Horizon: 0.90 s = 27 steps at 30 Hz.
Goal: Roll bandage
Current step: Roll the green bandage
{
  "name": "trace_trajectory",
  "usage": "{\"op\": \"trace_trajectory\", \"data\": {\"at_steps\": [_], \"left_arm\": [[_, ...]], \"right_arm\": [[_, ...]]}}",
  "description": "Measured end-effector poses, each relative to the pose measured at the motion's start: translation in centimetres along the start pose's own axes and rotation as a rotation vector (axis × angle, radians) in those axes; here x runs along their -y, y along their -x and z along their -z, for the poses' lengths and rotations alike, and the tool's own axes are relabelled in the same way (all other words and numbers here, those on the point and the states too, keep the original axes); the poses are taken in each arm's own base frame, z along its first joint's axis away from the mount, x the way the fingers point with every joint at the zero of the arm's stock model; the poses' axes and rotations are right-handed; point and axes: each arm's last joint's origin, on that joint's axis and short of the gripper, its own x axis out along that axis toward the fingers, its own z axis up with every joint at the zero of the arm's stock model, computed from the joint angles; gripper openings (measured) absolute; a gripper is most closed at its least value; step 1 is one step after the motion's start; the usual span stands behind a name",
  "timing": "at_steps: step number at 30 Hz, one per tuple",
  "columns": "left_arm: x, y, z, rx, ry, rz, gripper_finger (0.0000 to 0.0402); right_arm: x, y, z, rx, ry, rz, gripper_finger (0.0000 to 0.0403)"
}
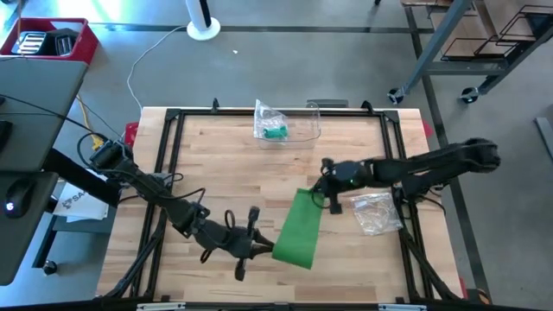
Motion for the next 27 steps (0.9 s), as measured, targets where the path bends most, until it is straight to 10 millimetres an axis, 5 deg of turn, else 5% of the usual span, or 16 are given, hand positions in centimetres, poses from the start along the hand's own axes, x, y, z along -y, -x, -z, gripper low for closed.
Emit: {"op": "trace_trajectory", "data": {"at_steps": [6,11,16,21,27], "left_arm": [[0.2,0.2,0.4,-0.055,0.020,-0.083,0.0000],[0.1,0.2,0.7,-0.098,0.024,-0.134,0.0000],[-0.2,1.4,1.7,-0.240,0.024,-0.242,0.0000],[-0.3,3.5,1.2,-0.281,0.069,-0.281,0.0000],[-0.2,5.5,2.2,-0.264,0.061,-0.266,0.0000]], "right_arm": [[-2.6,-3.6,4.4,0.113,-0.077,-0.109,0.0055],[-5.5,-5.1,4.3,0.119,-0.055,-0.226,0.0142],[-7.7,-4.8,1.4,0.116,-0.041,-0.207,0.0189],[-8.9,-2.3,-2.9,0.114,-0.003,-0.046,0.0192],[-11.1,0.6,-7.5,0.320,0.107,0.130,0.0192]]}}
